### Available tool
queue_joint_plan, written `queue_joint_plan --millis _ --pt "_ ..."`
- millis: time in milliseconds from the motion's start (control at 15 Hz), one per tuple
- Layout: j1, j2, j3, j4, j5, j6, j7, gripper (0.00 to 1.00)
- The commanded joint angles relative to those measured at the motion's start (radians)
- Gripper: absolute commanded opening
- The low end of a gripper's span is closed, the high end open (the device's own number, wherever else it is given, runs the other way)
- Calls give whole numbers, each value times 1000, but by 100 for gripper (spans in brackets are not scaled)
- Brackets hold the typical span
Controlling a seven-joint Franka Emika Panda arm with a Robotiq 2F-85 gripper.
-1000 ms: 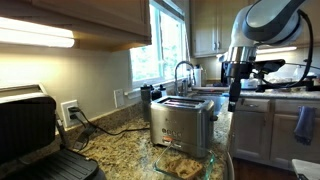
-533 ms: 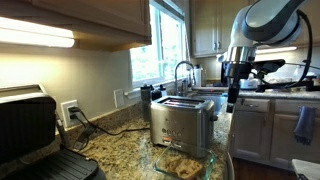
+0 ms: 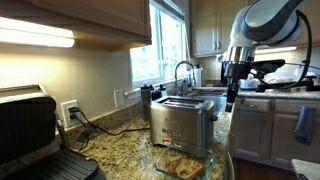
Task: Put a slice of bread in the toaster and push the toaster lever down
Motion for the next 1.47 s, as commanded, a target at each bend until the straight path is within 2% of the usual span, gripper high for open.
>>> queue_joint_plan --millis 0,1400 --pt "25 3 -20 -13 26 40 -22 4" --pt "57 57 -18 21 93 59 -28 4"
